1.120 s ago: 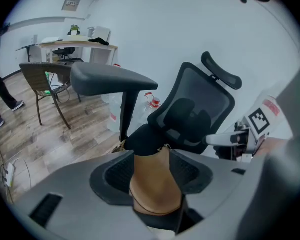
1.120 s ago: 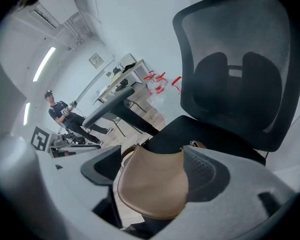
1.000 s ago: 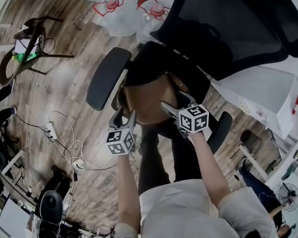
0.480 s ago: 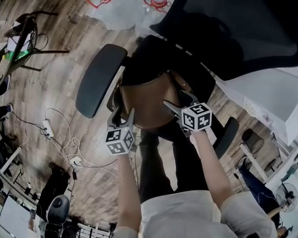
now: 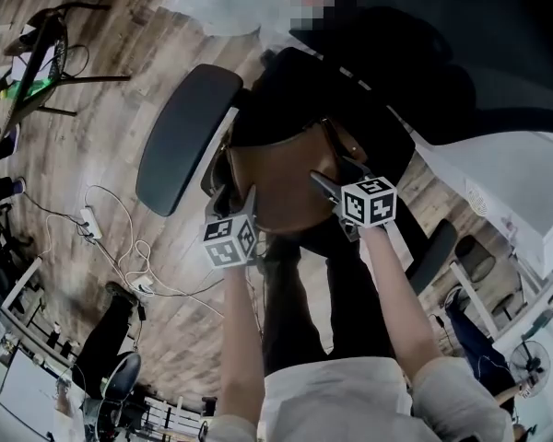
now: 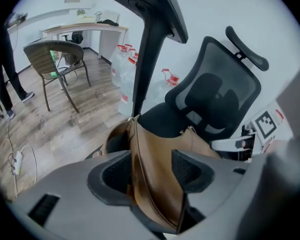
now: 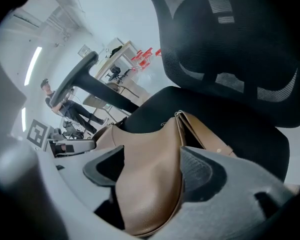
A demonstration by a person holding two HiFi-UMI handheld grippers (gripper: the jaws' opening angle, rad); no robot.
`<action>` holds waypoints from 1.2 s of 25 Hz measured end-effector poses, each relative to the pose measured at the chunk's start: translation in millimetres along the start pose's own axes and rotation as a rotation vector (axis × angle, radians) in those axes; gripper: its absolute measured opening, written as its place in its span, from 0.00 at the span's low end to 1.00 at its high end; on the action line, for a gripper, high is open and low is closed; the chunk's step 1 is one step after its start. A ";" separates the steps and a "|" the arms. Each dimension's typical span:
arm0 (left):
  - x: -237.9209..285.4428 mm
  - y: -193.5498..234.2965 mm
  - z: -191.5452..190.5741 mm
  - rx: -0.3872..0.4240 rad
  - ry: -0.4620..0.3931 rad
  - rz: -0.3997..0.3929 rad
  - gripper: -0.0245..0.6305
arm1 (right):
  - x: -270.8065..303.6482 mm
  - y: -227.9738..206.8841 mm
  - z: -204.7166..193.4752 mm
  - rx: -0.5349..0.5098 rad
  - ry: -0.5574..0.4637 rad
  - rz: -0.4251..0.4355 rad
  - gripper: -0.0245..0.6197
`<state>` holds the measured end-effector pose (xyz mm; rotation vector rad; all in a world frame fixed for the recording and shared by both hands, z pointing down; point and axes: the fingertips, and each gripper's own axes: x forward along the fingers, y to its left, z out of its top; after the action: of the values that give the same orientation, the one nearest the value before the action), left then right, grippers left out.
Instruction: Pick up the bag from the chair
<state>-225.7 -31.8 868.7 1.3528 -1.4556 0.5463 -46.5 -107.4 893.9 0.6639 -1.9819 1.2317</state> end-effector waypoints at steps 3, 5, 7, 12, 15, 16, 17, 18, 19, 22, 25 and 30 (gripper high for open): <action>10.7 1.0 -5.1 0.010 0.029 0.008 0.41 | 1.1 -4.9 2.7 -0.014 0.001 -0.024 0.54; 16.6 1.9 -7.1 0.006 0.043 0.008 0.42 | 1.6 -4.1 2.6 -0.022 0.005 -0.030 0.54; 20.8 1.1 -9.3 0.003 0.057 0.005 0.44 | 1.7 -3.0 0.9 -0.032 0.010 -0.039 0.54; 31.2 1.2 -14.7 -0.018 0.096 -0.014 0.47 | 4.0 -4.6 0.7 -0.045 0.017 -0.070 0.54; 33.9 2.3 -16.1 -0.033 0.112 -0.025 0.48 | 4.7 -4.4 0.6 -0.054 0.014 -0.087 0.55; 34.4 2.6 -16.0 -0.036 0.113 -0.027 0.48 | 5.0 -4.6 0.7 -0.052 0.012 -0.089 0.55; 35.0 2.8 -16.0 -0.039 0.113 -0.027 0.48 | 5.4 -5.2 0.9 -0.048 0.011 -0.092 0.55; 35.7 3.3 -16.2 -0.041 0.114 -0.028 0.48 | 5.8 -6.2 1.5 -0.045 0.007 -0.097 0.55; 36.6 3.9 -16.6 -0.042 0.117 -0.028 0.49 | 6.1 -7.9 2.6 -0.044 0.002 -0.106 0.55; 38.7 5.0 -17.7 -0.057 0.121 -0.034 0.49 | 5.2 -16.3 6.0 -0.039 -0.006 -0.124 0.60; 38.9 5.2 -18.6 -0.062 0.130 -0.039 0.49 | 5.2 -26.0 4.3 -0.004 0.015 -0.085 0.61; 41.0 6.6 -21.0 -0.056 0.186 -0.052 0.50 | 14.8 -27.6 -5.0 0.045 0.086 0.070 0.57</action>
<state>-217.4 -30.5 914.5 1.2585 -1.2726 0.5776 -34.3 -115.3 922.1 0.5577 -1.9256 1.3278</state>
